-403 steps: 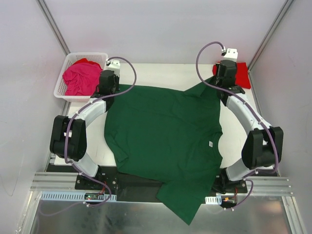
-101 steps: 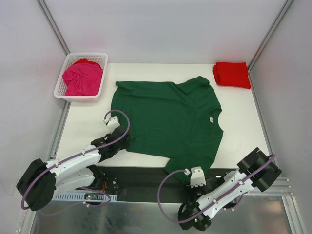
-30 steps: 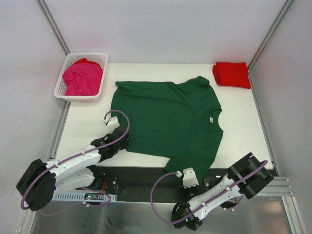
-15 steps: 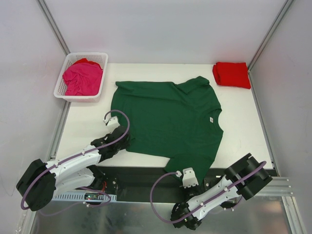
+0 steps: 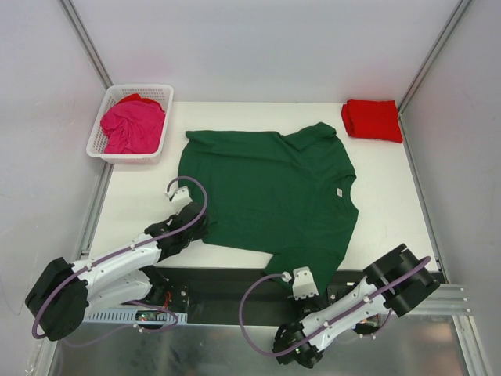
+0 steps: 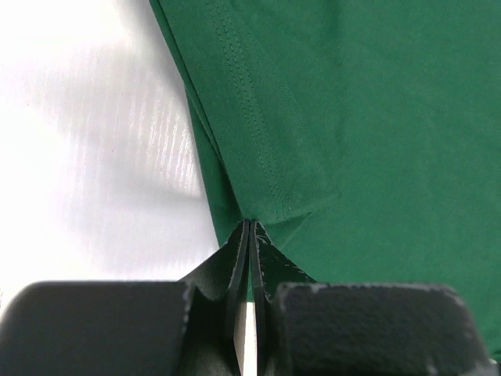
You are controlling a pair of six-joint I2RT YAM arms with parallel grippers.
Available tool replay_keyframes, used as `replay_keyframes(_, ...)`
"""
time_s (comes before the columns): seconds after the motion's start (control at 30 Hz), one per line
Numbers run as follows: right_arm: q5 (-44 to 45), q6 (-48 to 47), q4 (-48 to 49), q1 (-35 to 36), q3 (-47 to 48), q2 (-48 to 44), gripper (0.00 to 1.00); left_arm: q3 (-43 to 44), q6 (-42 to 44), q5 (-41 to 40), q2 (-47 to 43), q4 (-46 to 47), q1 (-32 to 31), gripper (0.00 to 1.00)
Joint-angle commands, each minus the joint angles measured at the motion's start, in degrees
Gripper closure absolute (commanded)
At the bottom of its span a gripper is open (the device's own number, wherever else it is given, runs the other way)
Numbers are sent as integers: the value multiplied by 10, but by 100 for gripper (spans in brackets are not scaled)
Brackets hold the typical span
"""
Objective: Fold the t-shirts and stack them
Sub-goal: Grap the side of the flattened tshirt closest away from the robot with both arms
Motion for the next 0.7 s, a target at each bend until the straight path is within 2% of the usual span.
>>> replay_keyframes(0.0,53,-11,-88,-12,49,-38,99,-1,12,-15,-21,-4,-7,100)
replay_keyframes(0.3,105,-48,-135,-50,87,-79,99,14,25,-5,-62,-31,-7,100)
replay_keyframes(0.67,150,-104,-164,-117,93,-135,99,97,68,-53,-144,-139,-7,100)
